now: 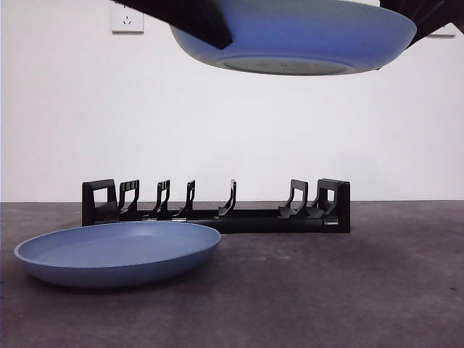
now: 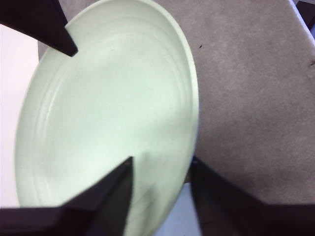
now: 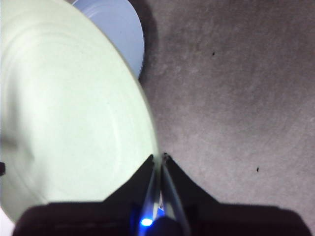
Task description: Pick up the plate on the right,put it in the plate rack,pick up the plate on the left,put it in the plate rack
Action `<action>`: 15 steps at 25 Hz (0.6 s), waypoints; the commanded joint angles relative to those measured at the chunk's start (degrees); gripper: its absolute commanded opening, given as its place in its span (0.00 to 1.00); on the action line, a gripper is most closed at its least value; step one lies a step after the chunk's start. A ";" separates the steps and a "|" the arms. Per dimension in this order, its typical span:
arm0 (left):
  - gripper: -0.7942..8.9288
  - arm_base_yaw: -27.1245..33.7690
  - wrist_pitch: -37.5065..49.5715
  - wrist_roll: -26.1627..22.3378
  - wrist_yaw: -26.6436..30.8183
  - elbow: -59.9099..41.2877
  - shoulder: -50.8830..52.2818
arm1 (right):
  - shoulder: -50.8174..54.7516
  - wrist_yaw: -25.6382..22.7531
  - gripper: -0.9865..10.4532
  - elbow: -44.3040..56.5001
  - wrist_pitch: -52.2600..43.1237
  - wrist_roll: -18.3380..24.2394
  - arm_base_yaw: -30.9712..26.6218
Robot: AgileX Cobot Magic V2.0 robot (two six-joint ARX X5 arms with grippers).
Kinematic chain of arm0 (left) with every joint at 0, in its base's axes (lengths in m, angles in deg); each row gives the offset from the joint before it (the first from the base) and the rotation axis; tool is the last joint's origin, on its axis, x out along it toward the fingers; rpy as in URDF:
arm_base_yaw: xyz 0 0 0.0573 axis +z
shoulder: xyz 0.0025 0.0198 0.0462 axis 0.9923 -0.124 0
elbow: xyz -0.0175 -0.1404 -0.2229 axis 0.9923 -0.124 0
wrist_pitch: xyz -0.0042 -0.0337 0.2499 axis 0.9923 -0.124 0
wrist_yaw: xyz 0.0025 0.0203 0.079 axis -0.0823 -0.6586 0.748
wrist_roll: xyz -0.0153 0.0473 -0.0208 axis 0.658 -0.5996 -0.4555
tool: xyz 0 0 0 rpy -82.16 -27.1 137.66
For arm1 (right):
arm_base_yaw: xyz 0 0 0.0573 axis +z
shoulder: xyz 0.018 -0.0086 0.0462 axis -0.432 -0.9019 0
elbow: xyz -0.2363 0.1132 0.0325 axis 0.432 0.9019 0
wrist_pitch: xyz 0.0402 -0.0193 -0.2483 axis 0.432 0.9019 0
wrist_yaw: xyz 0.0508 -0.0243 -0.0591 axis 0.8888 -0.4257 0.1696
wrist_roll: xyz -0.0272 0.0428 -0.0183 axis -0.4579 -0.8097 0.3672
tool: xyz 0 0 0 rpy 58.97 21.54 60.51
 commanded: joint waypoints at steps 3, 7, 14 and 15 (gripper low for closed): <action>0.10 -0.17 -0.20 0.46 -0.02 0.11 -0.24 | -0.13 0.72 0.08 -0.39 -0.52 -0.57 0.09; 0.07 -0.20 -1.05 2.38 -0.02 0.11 -0.24 | -0.13 0.68 0.08 -0.39 -0.98 -0.57 0.09; 0.07 -1.18 -2.69 4.26 -0.02 0.11 -0.24 | -0.13 -1.36 0.08 -0.39 -1.64 -0.59 0.09; 0.07 -1.25 -2.82 4.87 -0.02 0.11 -0.24 | -0.13 -1.29 0.08 -0.39 -1.73 -0.57 0.09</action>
